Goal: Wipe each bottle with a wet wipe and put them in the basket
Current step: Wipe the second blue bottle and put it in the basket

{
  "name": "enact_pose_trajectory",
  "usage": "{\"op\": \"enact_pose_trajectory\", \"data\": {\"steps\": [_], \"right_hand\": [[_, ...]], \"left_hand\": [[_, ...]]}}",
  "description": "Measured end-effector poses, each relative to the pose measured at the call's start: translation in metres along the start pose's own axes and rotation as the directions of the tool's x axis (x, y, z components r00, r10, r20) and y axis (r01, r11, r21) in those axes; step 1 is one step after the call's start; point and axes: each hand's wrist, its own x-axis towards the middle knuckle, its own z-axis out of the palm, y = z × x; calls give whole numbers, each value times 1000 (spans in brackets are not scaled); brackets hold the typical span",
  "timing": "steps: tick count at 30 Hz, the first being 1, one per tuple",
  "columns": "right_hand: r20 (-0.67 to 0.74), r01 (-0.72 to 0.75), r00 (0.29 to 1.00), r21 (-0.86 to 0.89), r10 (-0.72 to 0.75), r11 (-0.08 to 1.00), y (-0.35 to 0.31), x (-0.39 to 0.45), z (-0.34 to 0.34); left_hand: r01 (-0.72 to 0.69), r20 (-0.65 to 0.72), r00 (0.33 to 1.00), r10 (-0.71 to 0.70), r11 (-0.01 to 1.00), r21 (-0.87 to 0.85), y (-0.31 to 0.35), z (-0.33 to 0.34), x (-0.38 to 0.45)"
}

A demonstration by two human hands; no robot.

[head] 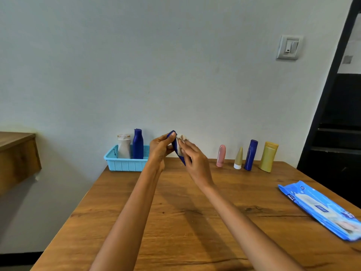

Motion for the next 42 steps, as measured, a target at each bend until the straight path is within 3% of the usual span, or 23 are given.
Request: {"op": "enact_pose_trajectory", "data": {"steps": [5,9,13,18,21,27,30,33,36,42], "right_hand": [[81,109,992,-100,-101,989,12,-38,6],[63,-47,997,-35,50,998,23,-52,3],[45,-159,986,19,158,987,22,-32,4],[31,-62,998,21,62,998,8,4,10],[19,21,1000,-67,-20,998,1,13,10],[63,182,983,-270,-171,946,4,-11,16],[11,30,1000,-168,-29,985,15,-36,23],[-9,-186,982,61,187,981,16,-37,30],[-11,-345,932,279,362,896,10,-20,32],[-2,-570,792,352,610,742,4,0,41]], "left_hand": [[7,-141,990,-20,996,-87,5,-11,3],[8,-163,986,-24,995,-102,8,-15,6],[47,-62,997,-50,998,-48,4,-14,4],[46,3,999,-46,996,76,3,-8,1],[42,31,999,-44,996,80,4,-8,-1],[14,-177,984,-24,998,-54,11,-15,9],[-8,-247,969,-10,997,-71,10,-18,10],[-32,-257,966,16,998,-56,8,-17,10],[-51,-261,965,36,997,-51,8,-12,10],[-140,-307,941,145,989,40,3,0,10]]}}
